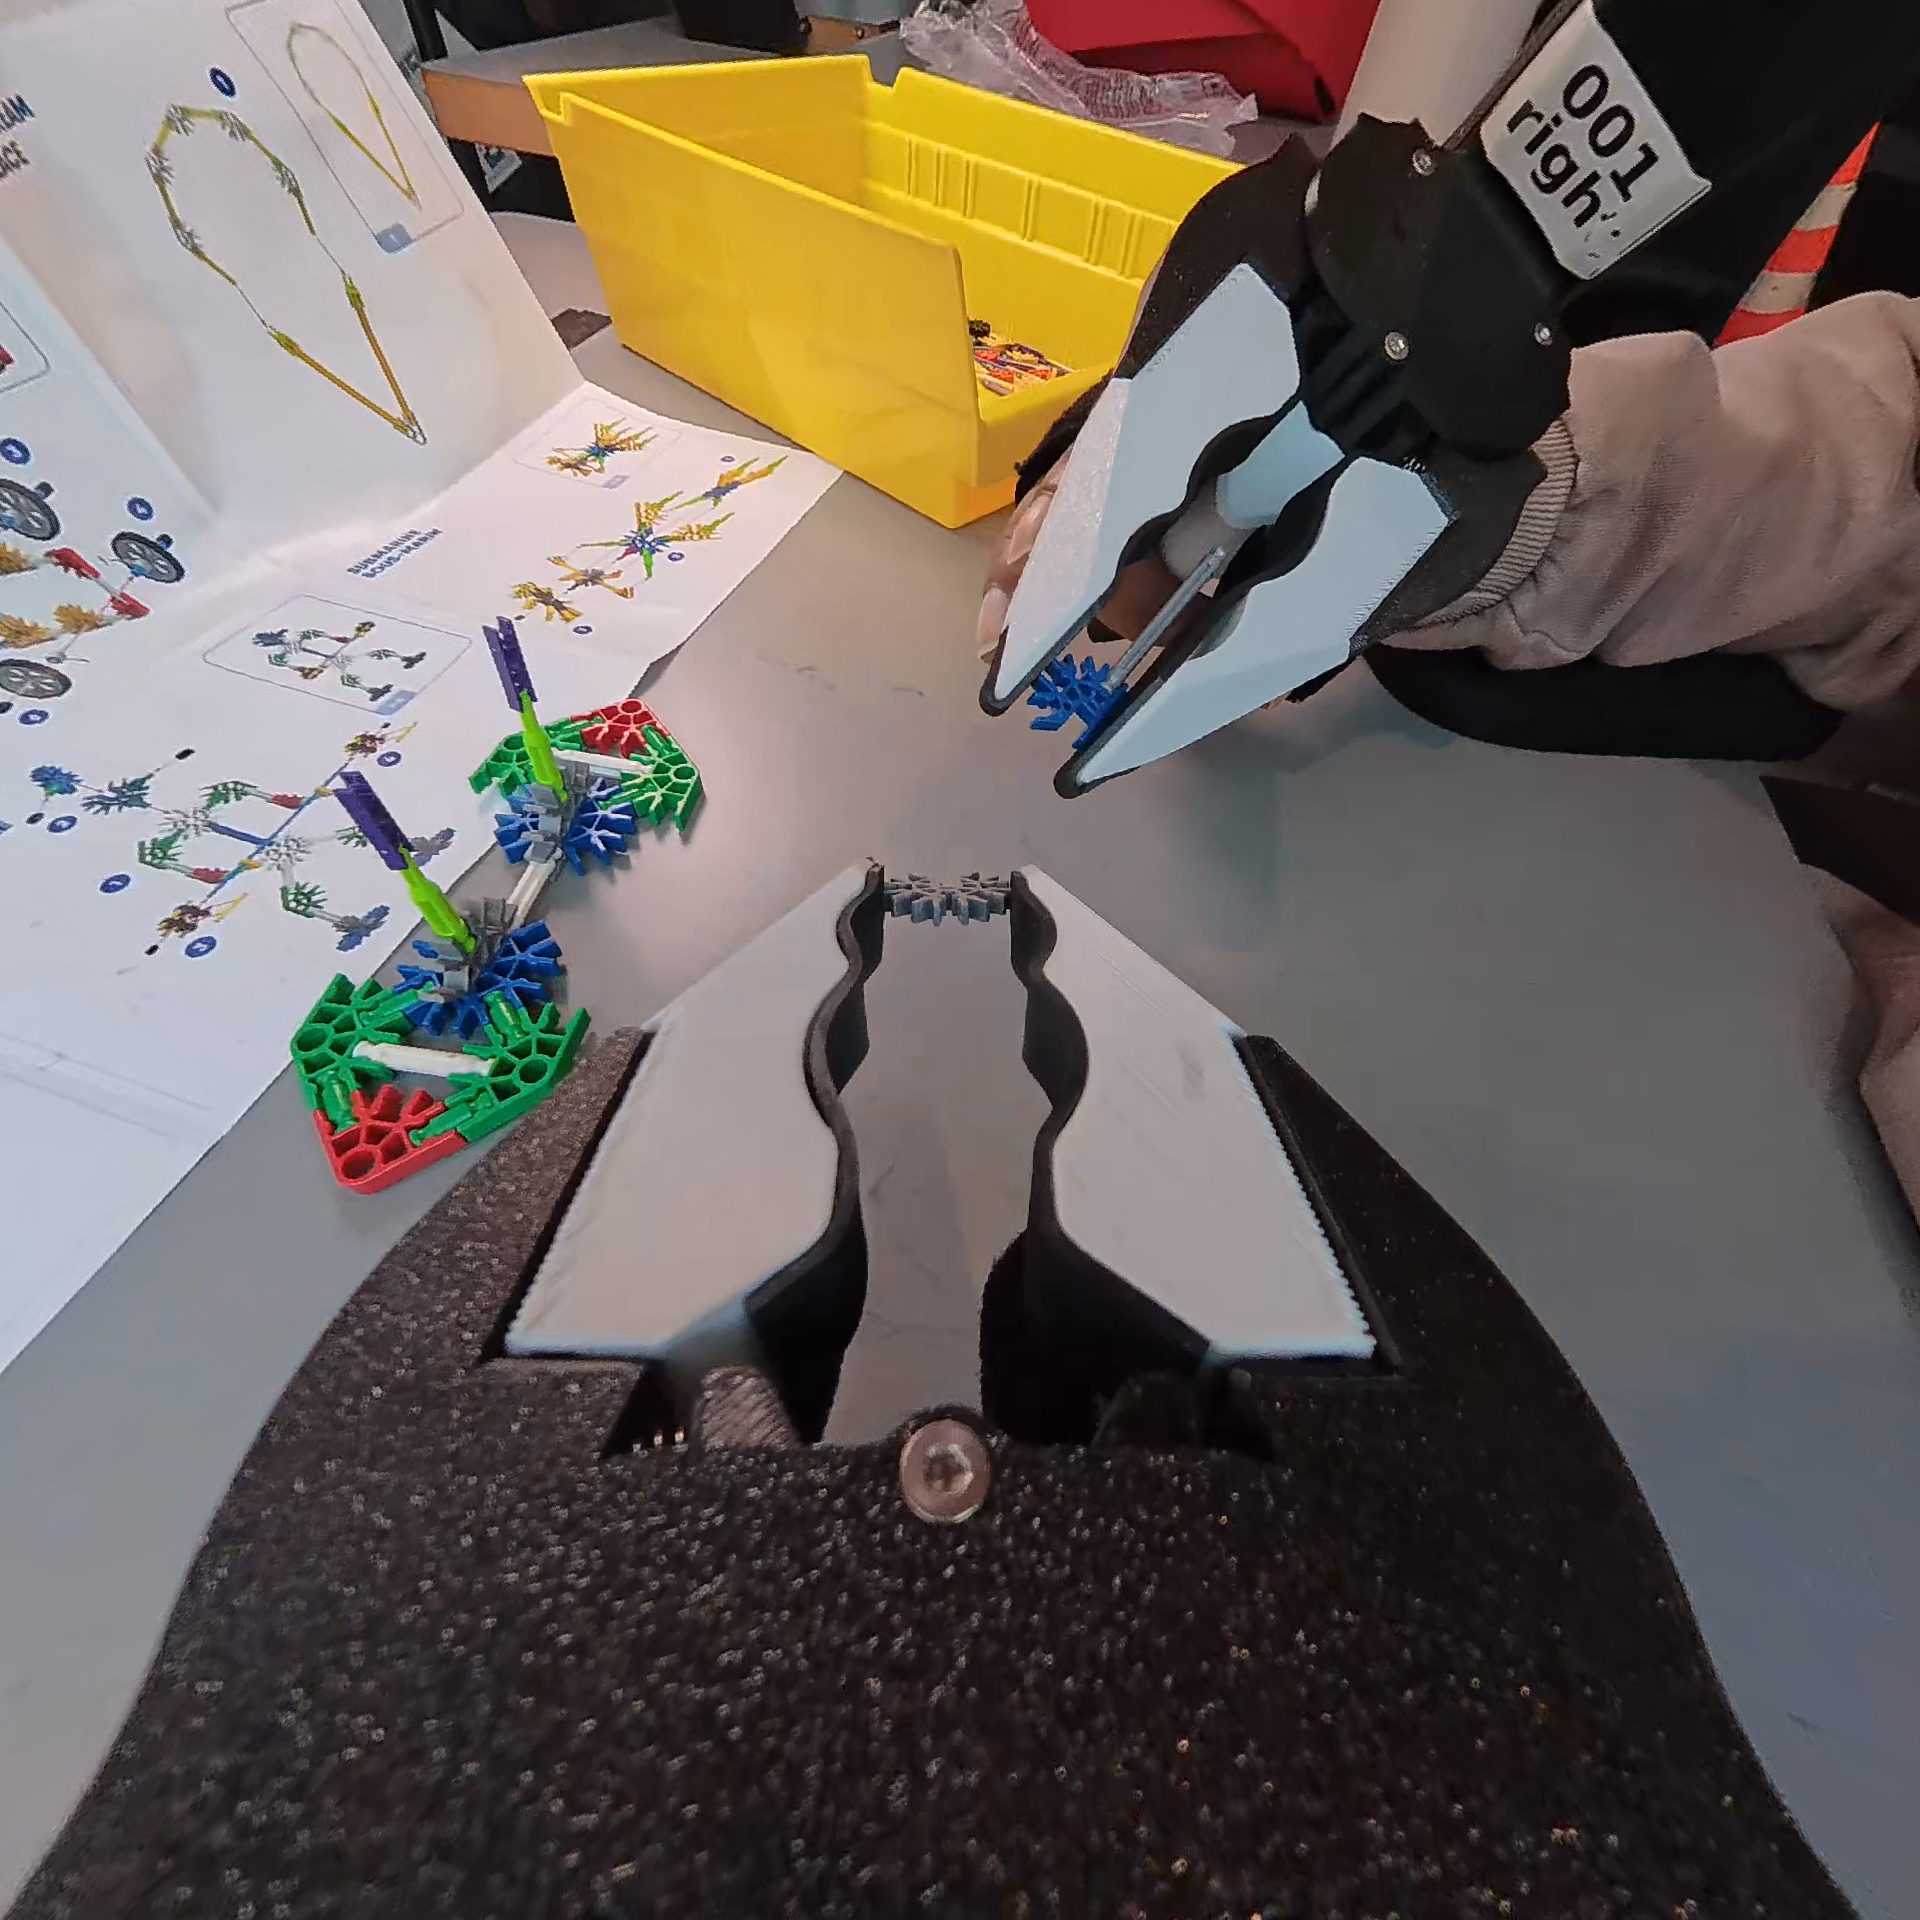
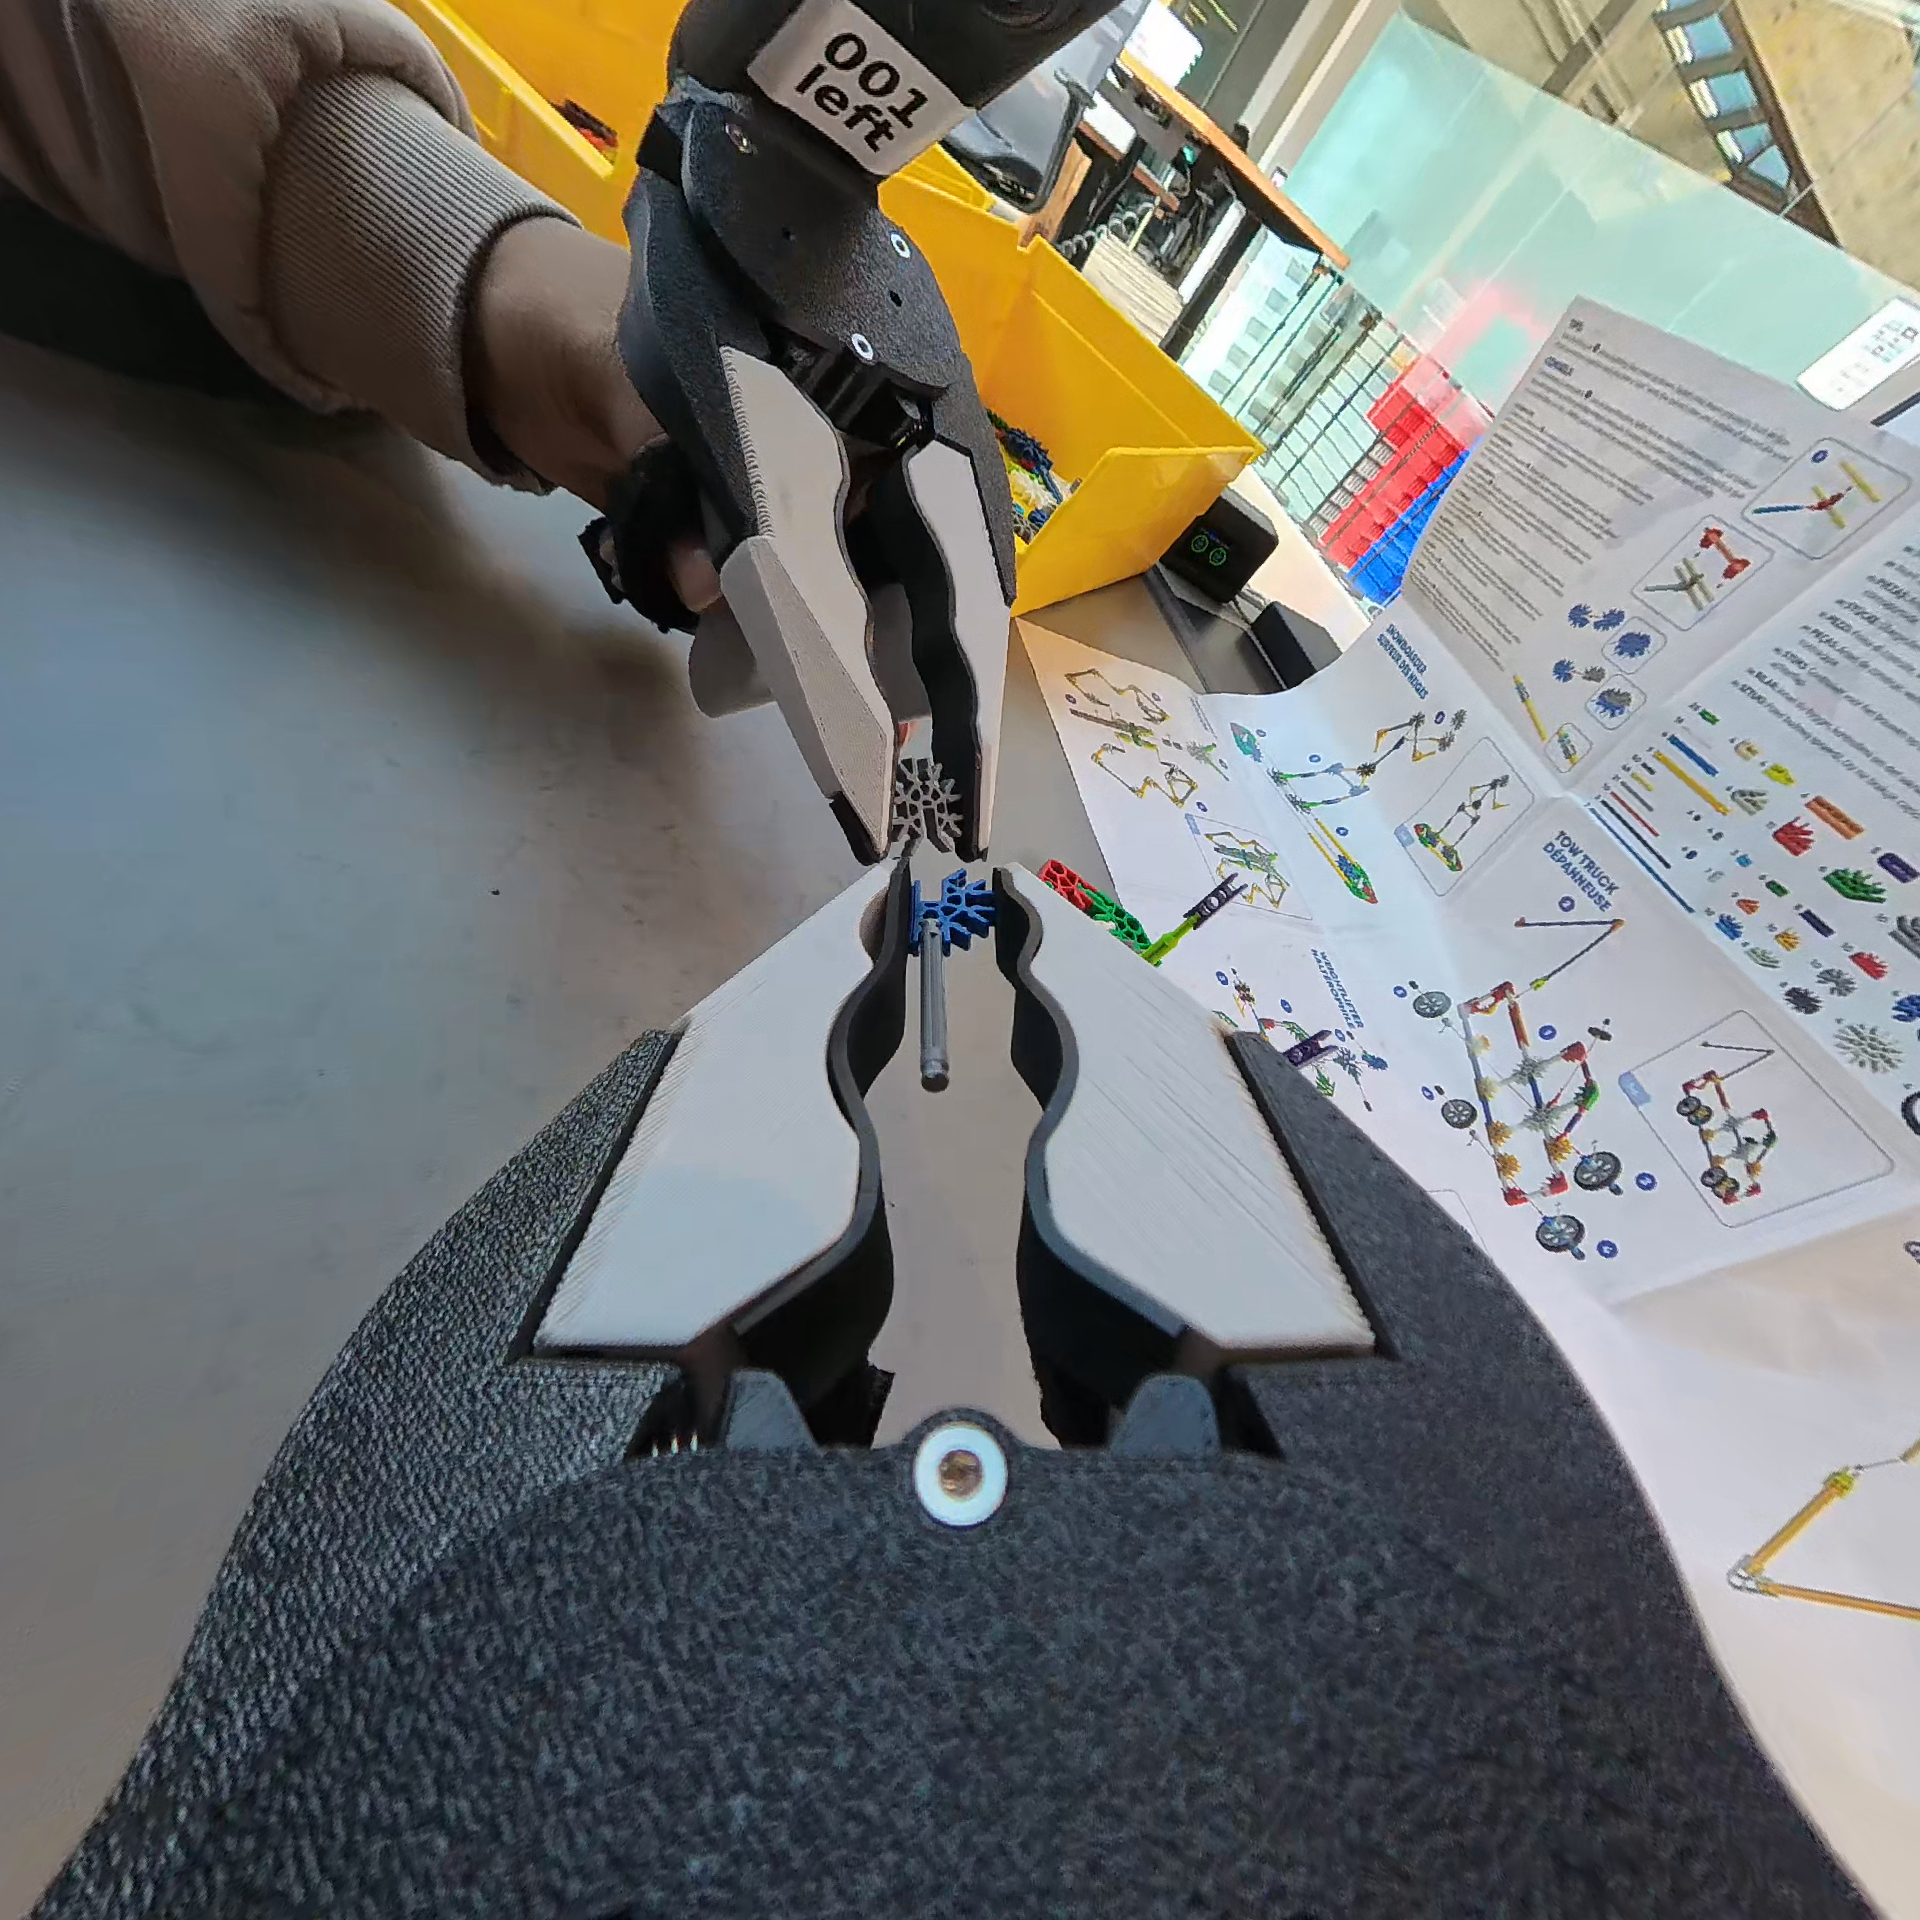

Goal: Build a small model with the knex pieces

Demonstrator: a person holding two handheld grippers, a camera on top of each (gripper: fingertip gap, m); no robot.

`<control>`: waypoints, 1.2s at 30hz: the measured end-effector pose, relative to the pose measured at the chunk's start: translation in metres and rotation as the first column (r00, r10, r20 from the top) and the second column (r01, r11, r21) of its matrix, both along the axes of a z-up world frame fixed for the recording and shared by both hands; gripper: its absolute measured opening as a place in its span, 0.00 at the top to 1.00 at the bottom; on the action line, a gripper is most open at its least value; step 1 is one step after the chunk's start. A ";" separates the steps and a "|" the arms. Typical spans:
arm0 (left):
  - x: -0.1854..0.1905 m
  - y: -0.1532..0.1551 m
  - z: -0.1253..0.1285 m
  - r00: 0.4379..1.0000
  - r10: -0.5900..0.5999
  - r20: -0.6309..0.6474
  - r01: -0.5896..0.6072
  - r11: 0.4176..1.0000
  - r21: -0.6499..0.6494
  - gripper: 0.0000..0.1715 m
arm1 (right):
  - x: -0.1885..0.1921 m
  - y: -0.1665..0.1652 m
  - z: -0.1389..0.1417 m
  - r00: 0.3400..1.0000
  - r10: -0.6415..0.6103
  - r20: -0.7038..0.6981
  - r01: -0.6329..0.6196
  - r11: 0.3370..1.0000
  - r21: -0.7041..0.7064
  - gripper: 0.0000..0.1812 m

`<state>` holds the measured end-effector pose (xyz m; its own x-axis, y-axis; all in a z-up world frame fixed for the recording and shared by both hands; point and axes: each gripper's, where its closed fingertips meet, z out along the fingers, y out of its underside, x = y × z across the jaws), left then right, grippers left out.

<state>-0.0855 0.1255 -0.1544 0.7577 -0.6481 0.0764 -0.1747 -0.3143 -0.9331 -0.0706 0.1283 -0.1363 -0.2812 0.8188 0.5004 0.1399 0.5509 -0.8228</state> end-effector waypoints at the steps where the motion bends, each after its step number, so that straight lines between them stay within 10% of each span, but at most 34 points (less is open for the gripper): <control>1: 0.000 0.000 0.000 1.000 0.002 0.006 -0.002 1.000 -0.001 0.87 | 0.000 -0.001 -0.001 1.000 0.003 0.002 -0.003 1.000 0.001 0.92; 13: -0.006 0.003 0.004 0.998 0.022 0.053 -0.023 1.000 0.008 0.87 | 0.004 -0.030 -0.058 0.951 0.102 0.292 -0.105 0.994 -0.004 0.90; 21: 0.009 -0.004 0.018 0.981 -0.052 0.189 0.053 0.999 -0.001 0.87 | 0.000 -0.013 0.004 0.999 0.033 -0.003 -0.033 0.999 0.041 0.81; 32: 0.030 -0.017 0.039 0.816 -0.150 0.559 0.252 0.961 -0.110 0.85 | 0.003 -0.029 0.020 0.992 0.070 -0.108 -0.037 0.960 0.279 0.98; 36: 0.017 -0.007 0.035 0.867 -0.079 0.492 0.149 0.983 -0.105 0.73 | 0.016 0.033 0.056 0.965 -0.143 -0.219 0.205 0.933 0.295 0.99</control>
<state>-0.0681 0.1188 -0.1197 0.5244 -0.6843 0.5067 0.2450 -0.4486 -0.8595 -0.0551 0.1612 -0.0799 -0.0226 0.6397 0.7683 0.1142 0.7651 -0.6337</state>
